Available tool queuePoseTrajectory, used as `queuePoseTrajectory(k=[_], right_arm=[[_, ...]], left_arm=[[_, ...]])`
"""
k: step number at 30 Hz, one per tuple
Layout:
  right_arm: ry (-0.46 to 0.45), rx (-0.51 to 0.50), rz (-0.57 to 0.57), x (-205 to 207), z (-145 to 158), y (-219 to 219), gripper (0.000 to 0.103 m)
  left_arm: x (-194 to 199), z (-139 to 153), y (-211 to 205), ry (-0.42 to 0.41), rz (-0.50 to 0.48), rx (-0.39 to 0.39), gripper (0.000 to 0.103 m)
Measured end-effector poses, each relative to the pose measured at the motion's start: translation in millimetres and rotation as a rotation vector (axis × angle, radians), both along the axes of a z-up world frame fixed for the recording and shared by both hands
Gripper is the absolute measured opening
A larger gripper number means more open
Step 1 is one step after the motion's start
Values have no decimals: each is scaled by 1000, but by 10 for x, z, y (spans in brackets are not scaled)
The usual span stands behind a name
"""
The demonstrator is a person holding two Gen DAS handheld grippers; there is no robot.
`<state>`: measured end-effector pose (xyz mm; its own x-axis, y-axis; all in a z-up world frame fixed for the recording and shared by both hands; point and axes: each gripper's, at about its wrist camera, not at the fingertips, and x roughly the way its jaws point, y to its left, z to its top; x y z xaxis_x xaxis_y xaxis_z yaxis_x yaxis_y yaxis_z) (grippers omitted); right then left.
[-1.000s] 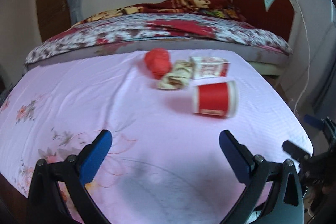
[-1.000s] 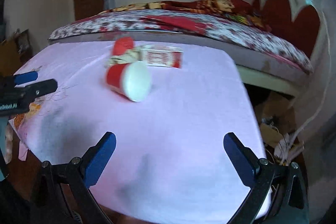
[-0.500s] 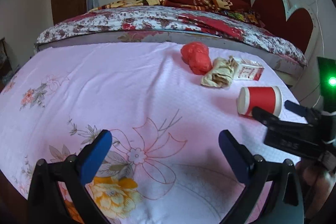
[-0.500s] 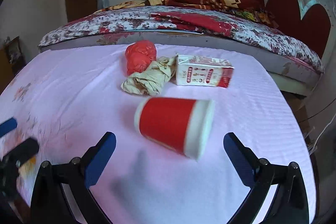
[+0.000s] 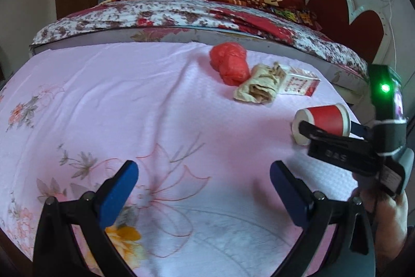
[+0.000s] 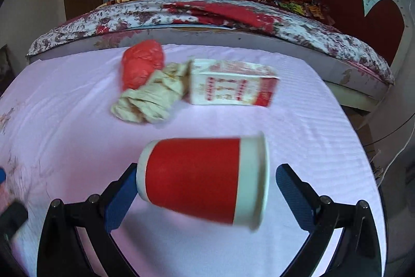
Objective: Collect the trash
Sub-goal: 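Grasp the red paper cup with the right tool while the left tool grasps the beige cloth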
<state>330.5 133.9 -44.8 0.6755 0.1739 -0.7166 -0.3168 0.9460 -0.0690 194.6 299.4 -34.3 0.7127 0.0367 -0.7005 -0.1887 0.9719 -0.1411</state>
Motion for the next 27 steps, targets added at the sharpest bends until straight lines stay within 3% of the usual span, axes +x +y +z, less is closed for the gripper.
queuePoseTrajectory(k=[4,10,15,19,22,27], right_arm=[[31,90,38,35,2,-282,86],[37,130,111,33,18,-363,84],[1,116,88,83,67,-523,84],[-17,112,69,209,145,-683,84],[-26,104,55,353,170,-777,84],[-12,105,35,606,120,-849,84]], left_arm=[[32,-15,-185,6,-36,16,101],[87,-34,-318,12,-55,12,101],[240,-50,-431,8,-93,36,98],[591,-28,-445,8,-102,30,96],[967,-56,-522,23,-128,80,93],[1483,-149,-618,65,-164,82,81]])
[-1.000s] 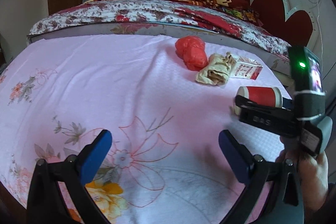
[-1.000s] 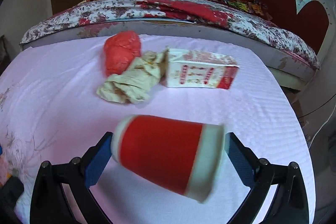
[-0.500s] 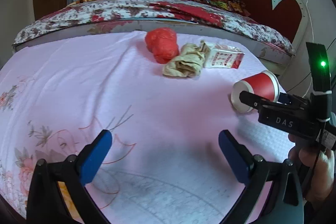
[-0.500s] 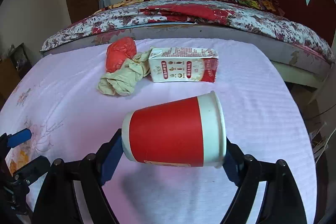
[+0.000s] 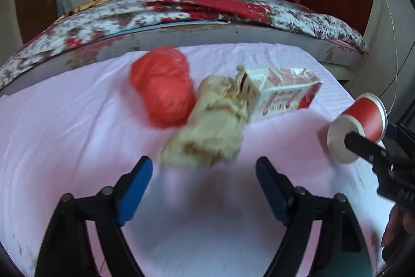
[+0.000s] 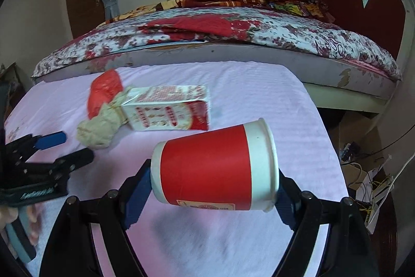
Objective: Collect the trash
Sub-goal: 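Grasp the red paper cup with the right tool while the left tool grasps the beige cloth, then carry the red cup and beige cloth over the black bin with both tools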
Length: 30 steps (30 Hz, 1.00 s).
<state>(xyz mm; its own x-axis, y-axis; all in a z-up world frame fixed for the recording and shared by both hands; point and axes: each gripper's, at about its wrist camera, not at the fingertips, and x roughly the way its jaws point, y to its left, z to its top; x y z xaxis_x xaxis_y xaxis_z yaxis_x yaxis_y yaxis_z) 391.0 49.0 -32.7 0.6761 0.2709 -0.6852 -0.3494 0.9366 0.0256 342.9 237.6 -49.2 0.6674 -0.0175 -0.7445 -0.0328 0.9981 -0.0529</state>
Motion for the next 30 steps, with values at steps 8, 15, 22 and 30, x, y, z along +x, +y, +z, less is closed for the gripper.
queuePoseTrajectory(k=[8,15,22,30], right_arm=[[22,-7,-2,163,-50,-3,84],[20,-7,16,-12,11,-97,84],[8,-19,29,-432,89,-317,84],[-53,-28,51,-1063,331,-547,84]], left_arm=[[435,-103,-16,57,15,-47,68],[130,-17,-80,32,-5,-51,26],[-500,225,-145,-41,-9,-25,26],[-1063,487,-409,-112,-59,-33,26]])
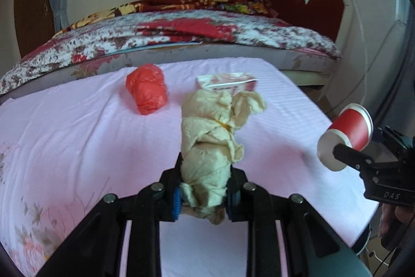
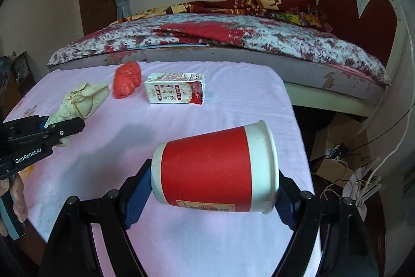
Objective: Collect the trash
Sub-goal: 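Carry the red cup and beige cloth over the black bin with both tools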
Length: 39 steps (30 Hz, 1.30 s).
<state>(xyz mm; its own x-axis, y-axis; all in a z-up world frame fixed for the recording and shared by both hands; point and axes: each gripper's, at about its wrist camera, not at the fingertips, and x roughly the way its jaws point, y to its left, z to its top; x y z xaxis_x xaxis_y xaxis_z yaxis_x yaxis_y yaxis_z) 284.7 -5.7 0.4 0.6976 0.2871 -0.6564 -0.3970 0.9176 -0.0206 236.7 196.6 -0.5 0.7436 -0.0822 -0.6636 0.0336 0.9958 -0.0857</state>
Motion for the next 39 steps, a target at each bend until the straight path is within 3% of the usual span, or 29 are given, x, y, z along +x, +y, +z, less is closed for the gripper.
queuePoseTrajectory(k=[16,39], right_arm=[[-62,-18,-15,-1172,296,-642,84],[-39,17,-193,-1711,113,-2009,84]], left_arm=[[-812,102,-708,-26,-120,-46,26],[-1125,4,-1859,16,-312,-10,26]])
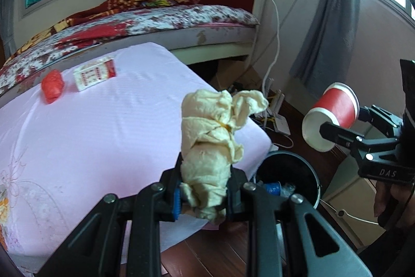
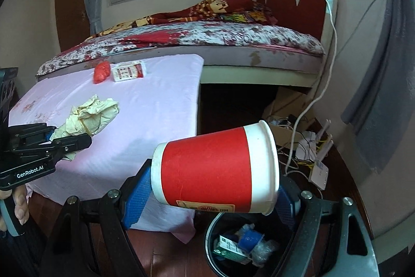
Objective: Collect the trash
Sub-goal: 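Carry the red cup and beige cloth over the black bin with both tools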
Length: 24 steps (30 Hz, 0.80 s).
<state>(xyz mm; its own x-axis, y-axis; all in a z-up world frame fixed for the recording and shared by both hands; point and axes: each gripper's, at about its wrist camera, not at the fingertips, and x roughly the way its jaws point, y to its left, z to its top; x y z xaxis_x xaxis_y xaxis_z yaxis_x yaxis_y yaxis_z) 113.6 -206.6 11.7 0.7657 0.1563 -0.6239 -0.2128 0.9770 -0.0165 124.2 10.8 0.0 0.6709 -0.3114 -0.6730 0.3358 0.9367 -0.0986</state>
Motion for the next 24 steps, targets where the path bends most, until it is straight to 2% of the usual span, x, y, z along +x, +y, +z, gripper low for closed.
queuePoseTrajectory(k=[13,24], right_arm=[[34,3,-89,-234,-161,-604,84],[83,-19,-118,-363,-422,-926,84]], left_arm=[[-93,-116,-732,31,-130,16,26],[-186,-419,-1149,107,-205,26,26]])
